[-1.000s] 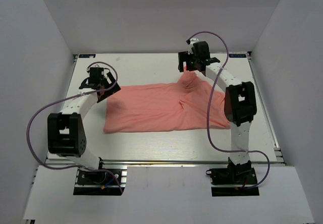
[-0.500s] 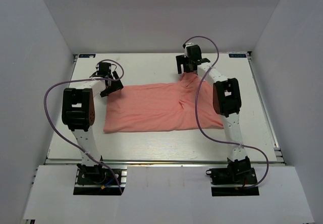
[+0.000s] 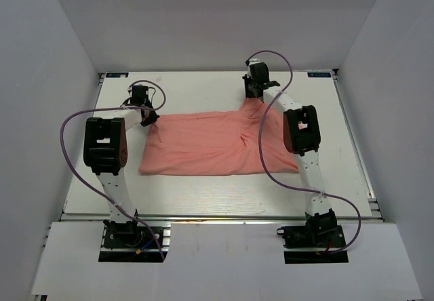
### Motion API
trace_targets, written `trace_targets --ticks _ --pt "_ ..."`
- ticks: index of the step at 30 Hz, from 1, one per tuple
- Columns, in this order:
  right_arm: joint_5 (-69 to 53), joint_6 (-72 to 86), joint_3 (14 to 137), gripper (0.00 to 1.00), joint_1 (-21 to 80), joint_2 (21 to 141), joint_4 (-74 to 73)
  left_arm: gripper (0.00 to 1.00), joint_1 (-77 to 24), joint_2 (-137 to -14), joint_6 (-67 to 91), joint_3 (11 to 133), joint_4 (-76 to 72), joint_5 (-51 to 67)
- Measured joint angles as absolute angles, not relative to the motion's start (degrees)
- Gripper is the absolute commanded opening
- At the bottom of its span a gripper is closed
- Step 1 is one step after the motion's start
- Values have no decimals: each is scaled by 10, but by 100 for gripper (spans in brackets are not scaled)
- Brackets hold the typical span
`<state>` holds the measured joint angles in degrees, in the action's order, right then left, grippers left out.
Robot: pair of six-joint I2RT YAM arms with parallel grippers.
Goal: Fold and stack the t-shirts
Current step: Grap the side of the flattened tshirt furthest away from the robot with both arms, then fold the other side of the tshirt into a rectangle
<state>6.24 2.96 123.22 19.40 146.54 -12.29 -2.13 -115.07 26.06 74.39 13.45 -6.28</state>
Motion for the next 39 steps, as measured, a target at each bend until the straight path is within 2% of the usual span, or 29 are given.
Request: trace_targets --ticks 1,5,8,12,19,31,39 --pt "63 36 1232 0 194 1466 -122 0 -22 -1151 261 744 133 -60" --pt "64 44 1227 0 192 1465 -114 0 -23 -1151 259 744 131 -53" --pt "66 44 1168 0 192 1432 -88 0 -25 -1145 259 737 128 -49" --pt "75 54 1010 0 193 1324 -47 0 -29 -1106 255 683 110 -38" --pt "81 84 760 0 194 1068 47 0 -32 -995 244 586 70 -19" --pt "67 140 495 0 199 853 91 0 -31 -909 237 518 45 -21" --pt "67 163 412 0 206 743 75 0 -31 -883 234 503 47 -30"
